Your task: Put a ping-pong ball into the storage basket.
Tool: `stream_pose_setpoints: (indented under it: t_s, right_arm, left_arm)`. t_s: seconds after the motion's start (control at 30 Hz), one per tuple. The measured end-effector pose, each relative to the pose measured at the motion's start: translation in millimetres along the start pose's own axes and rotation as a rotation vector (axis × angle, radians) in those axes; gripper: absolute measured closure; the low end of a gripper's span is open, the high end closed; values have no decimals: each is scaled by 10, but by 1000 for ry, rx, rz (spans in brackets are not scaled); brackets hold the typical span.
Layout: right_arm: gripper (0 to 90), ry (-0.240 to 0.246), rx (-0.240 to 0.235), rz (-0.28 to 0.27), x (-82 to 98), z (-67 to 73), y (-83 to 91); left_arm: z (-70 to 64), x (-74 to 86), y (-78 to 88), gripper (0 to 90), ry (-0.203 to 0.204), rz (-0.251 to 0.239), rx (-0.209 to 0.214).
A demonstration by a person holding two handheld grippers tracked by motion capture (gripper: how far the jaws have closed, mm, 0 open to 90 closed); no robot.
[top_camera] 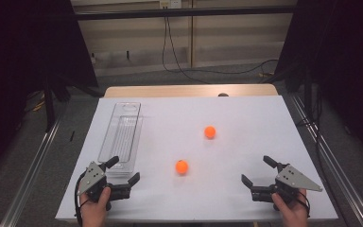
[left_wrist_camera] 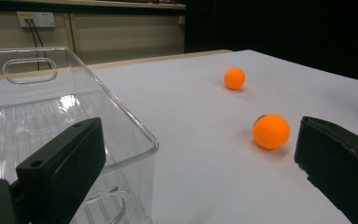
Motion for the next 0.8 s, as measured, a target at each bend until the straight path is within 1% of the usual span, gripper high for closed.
stream_pose_setpoints:
  t_s: [0.1, 0.13, 0.3, 0.4, 0.47, 0.63, 0.8]
  right_arm:
    - [1, -2, -3, 1, 5, -3, 0]
    - [1, -2, -3, 1, 6, -2, 0]
    - [1, -4, -5, -3, -1, 3, 2]
    - [2, -5, -8, -5, -1, 3, 5]
    - [2, -1, -6, -3, 2, -4, 12]
    - [2, -10, -3, -9, -3, -14, 18]
    - [2, -9, -5, -9, -1, -10, 19]
  left_arm:
    - [-4, -3, 2, 20, 5, 0, -2]
    - [-8, -5, 0, 19, 14, -3, 0]
    - [-10, -9, 5, 19, 16, -1, 3]
    - [-17, -14, 0, 19, 26, -4, 6]
    - [-18, -17, -7, 19, 25, -4, 9]
    - [-29, -29, -10, 19, 26, -3, 17]
    - [-75, -45, -49, 17, 45, 2, 46]
Point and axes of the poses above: each handheld gripper's, and its own axes: y roughly backward along the jaws, x roughly out of its underside, z roughly to its left, the point moved 6 cm from there along -y, roughly forward along the jaws, and after that the axes turned 1 degree about -x, right-handed, at the moved point
